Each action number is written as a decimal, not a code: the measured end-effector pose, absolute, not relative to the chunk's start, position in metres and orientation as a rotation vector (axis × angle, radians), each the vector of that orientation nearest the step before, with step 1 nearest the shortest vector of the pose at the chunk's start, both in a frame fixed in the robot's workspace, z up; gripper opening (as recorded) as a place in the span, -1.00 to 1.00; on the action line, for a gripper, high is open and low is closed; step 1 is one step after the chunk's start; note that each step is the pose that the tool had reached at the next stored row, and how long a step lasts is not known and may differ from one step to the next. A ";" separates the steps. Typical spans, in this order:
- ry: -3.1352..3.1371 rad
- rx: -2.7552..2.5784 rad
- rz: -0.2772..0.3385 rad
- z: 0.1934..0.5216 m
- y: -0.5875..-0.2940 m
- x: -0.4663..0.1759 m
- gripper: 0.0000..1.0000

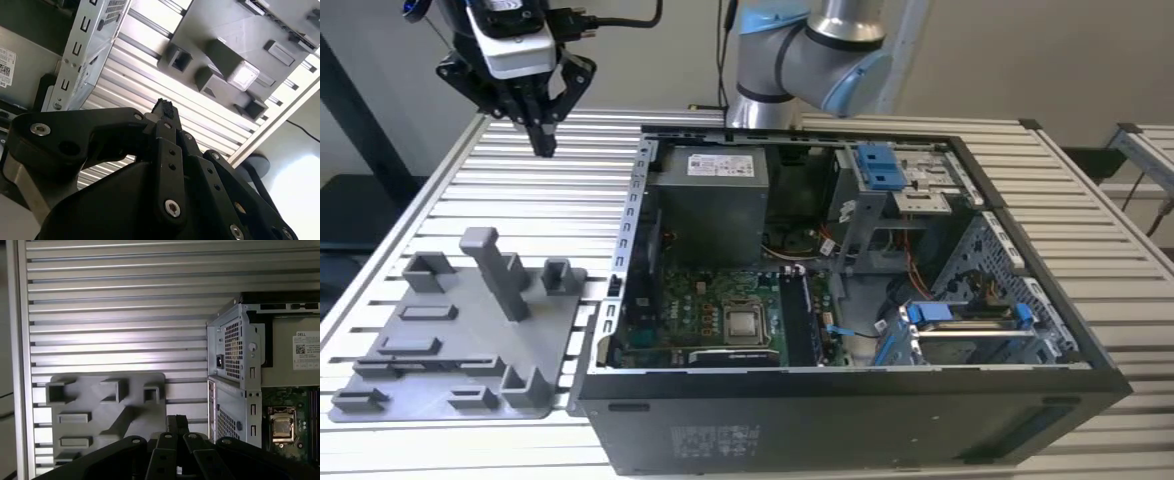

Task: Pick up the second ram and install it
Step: 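Reach for the second ram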

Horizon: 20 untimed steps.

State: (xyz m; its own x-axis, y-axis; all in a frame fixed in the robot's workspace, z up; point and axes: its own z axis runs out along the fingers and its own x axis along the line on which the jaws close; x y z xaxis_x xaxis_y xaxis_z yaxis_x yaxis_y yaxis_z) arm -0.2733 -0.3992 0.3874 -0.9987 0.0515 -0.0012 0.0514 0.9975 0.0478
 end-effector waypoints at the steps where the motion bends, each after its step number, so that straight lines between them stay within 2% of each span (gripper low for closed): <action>1: 3.137 0.081 0.075 0.387 -0.399 -0.274 -0.79; 20: 3.138 0.076 0.075 0.387 -0.399 -0.304 -0.79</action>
State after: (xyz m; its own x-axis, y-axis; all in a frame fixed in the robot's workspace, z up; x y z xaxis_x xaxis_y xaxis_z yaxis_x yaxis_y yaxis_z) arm -0.3040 -0.3994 0.3867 -0.9988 0.0487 -0.0008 0.0487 0.9977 0.0477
